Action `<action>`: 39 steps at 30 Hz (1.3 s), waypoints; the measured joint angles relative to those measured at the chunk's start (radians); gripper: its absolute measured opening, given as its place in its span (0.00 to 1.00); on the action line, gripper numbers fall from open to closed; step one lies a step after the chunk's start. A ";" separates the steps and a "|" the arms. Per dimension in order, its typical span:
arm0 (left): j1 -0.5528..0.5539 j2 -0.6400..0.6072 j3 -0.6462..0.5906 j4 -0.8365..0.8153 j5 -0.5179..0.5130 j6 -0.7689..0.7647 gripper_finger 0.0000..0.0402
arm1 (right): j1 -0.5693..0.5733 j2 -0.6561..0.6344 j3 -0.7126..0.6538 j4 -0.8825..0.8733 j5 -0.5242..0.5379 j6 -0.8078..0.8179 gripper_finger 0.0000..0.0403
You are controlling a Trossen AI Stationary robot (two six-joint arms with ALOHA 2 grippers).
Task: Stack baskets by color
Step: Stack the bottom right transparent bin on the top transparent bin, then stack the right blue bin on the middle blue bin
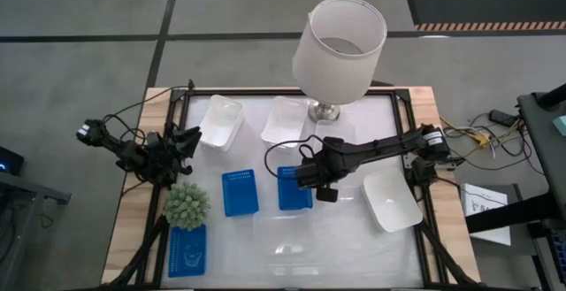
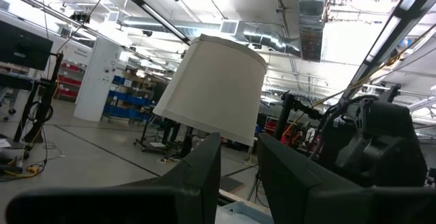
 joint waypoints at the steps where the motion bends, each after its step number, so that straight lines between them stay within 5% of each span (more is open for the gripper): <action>1: 0.000 0.000 0.000 0.000 0.000 0.000 0.20 | 0.000 0.000 -0.001 0.004 0.000 0.001 0.02; 14: 0.000 0.000 0.000 -0.001 0.000 -0.019 0.20 | 0.013 0.000 -0.002 0.008 0.002 0.001 0.02; 23: 0.000 0.015 0.000 -0.001 0.007 -0.126 0.20 | 0.136 -0.038 -0.051 0.072 0.105 0.020 0.02; 31: 0.000 0.088 0.018 -0.002 0.262 -0.157 0.20 | 0.225 -0.219 -0.328 0.500 0.161 -0.065 0.02; 39: 0.001 0.244 0.055 0.007 0.285 -0.278 0.20 | 0.269 -0.456 -0.678 0.891 0.235 -0.175 0.02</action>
